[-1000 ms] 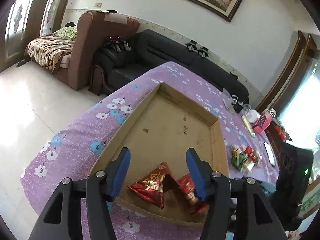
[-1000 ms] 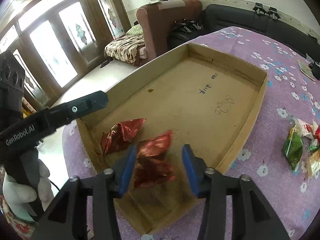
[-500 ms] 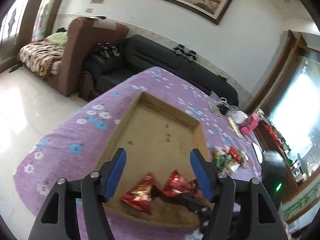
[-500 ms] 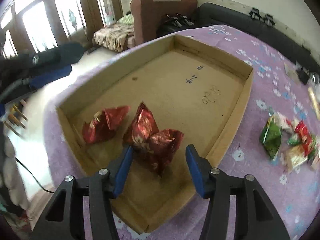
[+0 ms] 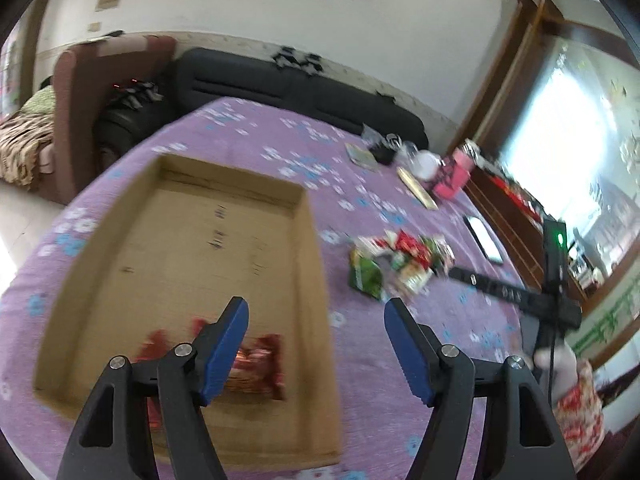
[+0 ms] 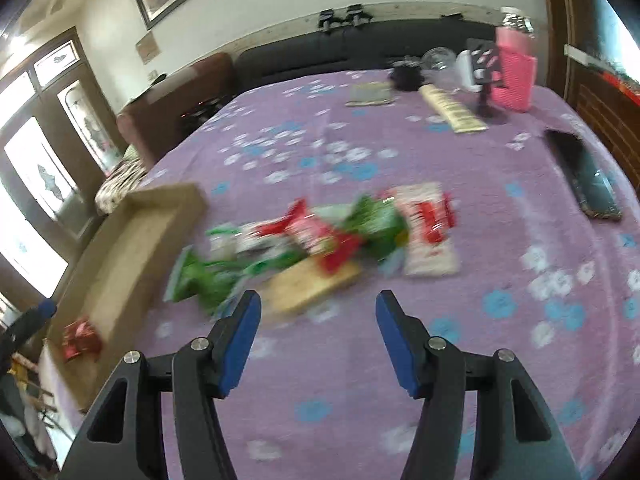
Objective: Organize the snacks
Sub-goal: 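Grasp the green packet with the left gripper while the right grasps a red sausage pack, then carry the green packet and red sausage pack into the tray and release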
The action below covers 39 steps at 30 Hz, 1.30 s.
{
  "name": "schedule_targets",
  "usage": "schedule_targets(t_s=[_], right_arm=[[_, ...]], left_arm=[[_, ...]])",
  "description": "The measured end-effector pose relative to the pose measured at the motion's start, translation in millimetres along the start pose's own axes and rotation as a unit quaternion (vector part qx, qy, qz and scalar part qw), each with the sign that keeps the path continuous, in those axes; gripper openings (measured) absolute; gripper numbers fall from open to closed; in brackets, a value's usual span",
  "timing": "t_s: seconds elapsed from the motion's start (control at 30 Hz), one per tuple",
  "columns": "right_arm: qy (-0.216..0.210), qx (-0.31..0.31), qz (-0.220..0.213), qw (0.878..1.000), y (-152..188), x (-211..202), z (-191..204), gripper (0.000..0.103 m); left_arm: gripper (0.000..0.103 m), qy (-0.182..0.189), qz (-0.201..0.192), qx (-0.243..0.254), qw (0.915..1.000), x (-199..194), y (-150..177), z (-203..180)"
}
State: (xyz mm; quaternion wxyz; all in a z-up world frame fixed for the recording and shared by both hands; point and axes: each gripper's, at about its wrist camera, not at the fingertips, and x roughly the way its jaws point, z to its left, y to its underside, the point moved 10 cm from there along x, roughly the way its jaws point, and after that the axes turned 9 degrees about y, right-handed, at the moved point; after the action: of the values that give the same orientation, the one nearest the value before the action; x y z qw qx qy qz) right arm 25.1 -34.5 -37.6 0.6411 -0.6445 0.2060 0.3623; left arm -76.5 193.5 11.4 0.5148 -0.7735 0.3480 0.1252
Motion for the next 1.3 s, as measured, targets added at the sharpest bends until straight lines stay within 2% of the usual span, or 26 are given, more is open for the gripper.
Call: schedule_targets(t_s=[0.2, 0.37, 0.43, 0.5, 0.53, 0.57, 0.73, 0.83, 0.9, 0.93, 1.07, 1.3], right_arm=[[0.004, -0.068, -0.024, 0.997, -31.2, 28.7, 17.4, 0.059], [0.005, -0.113, -0.011, 0.993, -34.8, 53.3, 36.0, 0.058], [0.008, -0.117, -0.007, 0.993, -32.9, 60.0, 37.4, 0.052], [0.004, -0.115, -0.005, 0.993, -30.2, 62.7, 36.1, 0.033], [0.006, -0.114, -0.002, 0.993, -29.2, 63.4, 34.5, 0.029], [0.002, -0.112, 0.002, 0.994, -28.1, 64.2, 33.8, 0.018], [-0.022, -0.082, 0.016, 0.996, -24.3, 62.0, 27.7, 0.018], [-0.036, -0.066, 0.017, 0.997, -24.6, 56.6, 24.0, 0.018], [-0.044, -0.054, 0.016, 0.997, -26.0, 52.5, 20.4, 0.018], [-0.046, -0.049, 0.015, 0.998, -26.7, 50.8, 18.7, 0.018], [-0.052, -0.038, 0.015, 0.998, -28.3, 46.4, 14.6, 0.018], [-0.062, -0.035, 0.007, 0.997, -31.7, 37.5, 17.2, 0.018]], left_arm=[[0.074, 0.01, 0.041, 0.044, 0.9981, 36.2, 5.2, -35.9], [0.074, 0.012, 0.066, 0.069, 0.9953, 67.0, -2.0, -51.5], [0.074, 0.007, 0.08, 0.081, 0.9935, 86.0, -6.0, -55.3], [0.074, 0.0, 0.094, 0.091, 0.9914, 102.8, -7.5, -58.0], [0.074, -0.003, 0.104, 0.099, 0.9897, 113.3, -7.4, -59.8], [0.074, -0.006, 0.111, 0.104, 0.9883, 121.2, -7.1, -60.9], [0.074, -0.041, 0.136, 0.125, 0.9819, 154.6, -8.6, -56.9], [0.073, -0.04, 0.148, 0.117, 0.9812, 162.7, -8.4, -53.5], [0.054, -0.037, 0.157, 0.118, 0.9797, 168.0, -4.9, -54.4], [0.04, -0.039, 0.166, 0.125, 0.9775, 171.1, -1.6, -55.1], [0.038, -0.039, 0.167, 0.15, 0.9737, 169.3, 3.9, -62.9], [0.038, -0.019, 0.175, 0.139, 0.9745, 169.3, 14.4, -74.4]])
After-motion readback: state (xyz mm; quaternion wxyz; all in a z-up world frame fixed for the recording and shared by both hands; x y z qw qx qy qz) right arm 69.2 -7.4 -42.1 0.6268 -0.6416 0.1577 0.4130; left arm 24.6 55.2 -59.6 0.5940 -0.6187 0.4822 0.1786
